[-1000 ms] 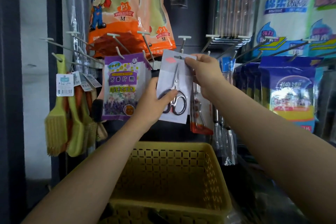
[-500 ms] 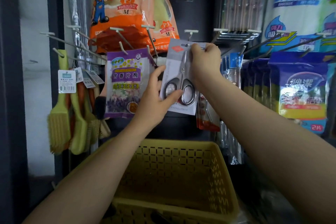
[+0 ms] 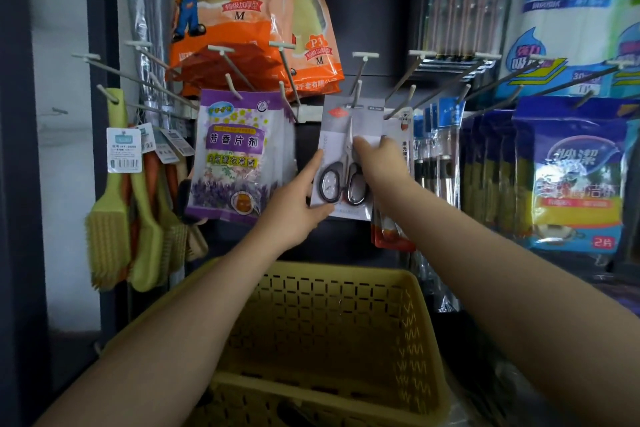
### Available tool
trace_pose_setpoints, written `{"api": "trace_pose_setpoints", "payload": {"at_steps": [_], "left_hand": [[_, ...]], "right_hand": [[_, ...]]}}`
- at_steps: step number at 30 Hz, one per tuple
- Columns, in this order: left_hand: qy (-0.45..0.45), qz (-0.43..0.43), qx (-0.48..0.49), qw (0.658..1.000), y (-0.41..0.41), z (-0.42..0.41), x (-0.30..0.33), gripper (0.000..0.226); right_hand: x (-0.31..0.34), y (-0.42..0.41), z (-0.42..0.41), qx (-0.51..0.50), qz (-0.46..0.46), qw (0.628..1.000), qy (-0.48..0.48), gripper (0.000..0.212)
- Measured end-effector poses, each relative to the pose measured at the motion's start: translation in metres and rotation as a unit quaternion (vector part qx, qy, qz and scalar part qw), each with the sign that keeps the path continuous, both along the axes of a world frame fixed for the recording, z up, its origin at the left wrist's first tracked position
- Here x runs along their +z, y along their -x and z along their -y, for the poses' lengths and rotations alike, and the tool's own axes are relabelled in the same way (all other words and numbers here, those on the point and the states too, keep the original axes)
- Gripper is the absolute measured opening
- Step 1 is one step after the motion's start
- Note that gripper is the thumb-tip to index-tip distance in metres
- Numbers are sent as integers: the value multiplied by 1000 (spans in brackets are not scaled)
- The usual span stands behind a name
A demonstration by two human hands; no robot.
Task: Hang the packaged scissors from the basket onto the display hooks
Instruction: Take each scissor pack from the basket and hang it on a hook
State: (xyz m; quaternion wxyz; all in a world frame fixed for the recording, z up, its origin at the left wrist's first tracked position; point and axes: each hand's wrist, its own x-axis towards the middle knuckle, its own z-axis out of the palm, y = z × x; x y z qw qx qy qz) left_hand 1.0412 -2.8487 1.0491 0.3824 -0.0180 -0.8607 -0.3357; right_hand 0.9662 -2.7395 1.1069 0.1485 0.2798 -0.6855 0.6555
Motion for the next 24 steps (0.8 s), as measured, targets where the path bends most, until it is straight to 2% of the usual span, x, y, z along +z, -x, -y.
{"api": "trace_pose_setpoints", "payload": {"at_steps": [3, 5, 6, 9, 11, 13, 15, 16, 18, 20, 22, 24], "left_hand": [[5, 34, 5, 999, 4, 3, 0, 84], [9, 37, 3, 999, 3, 2, -1, 80], [23, 23, 17, 999, 0, 1, -1, 74], [86, -49, 87, 991, -11, -2, 1, 54], [91, -81, 99, 987, -17, -5, 1, 42], [86, -95, 99, 987, -21, -7, 0, 33], [92, -78, 103, 987, -24, -9, -4, 29], [96, -64, 103, 988, -26, -11, -6, 29], [96, -37, 97, 990, -28, -13, -11, 28], [97, -20, 95, 991, -29, -16, -15, 26], [102, -12, 95, 990, -31, -22, -18, 24], [110, -11, 97, 989, -35, -28, -20, 23]], "right_hand": [[-22, 6, -5, 2, -9, 1000, -5, 25], [-24, 13, -12, -20, -26, 999, -10, 16], [-22, 19, -15, -37, -33, 998, -26, 17], [-14, 34, -20, -83, -52, 993, -71, 40], [-11, 41, -16, -105, -52, 989, -91, 43], [-10, 42, -12, -109, -37, 987, -112, 36], [-11, 38, -12, -91, -24, 987, -133, 20], [-13, 32, -17, -91, -33, 984, -148, 20], [-23, 14, -35, -111, -80, 977, -163, 41], [-42, -19, -55, -76, -153, 969, -179, 41], [-65, -56, -73, -4, -228, 930, -290, 26], [-84, -88, -89, 72, -254, 850, -456, 23]]}}
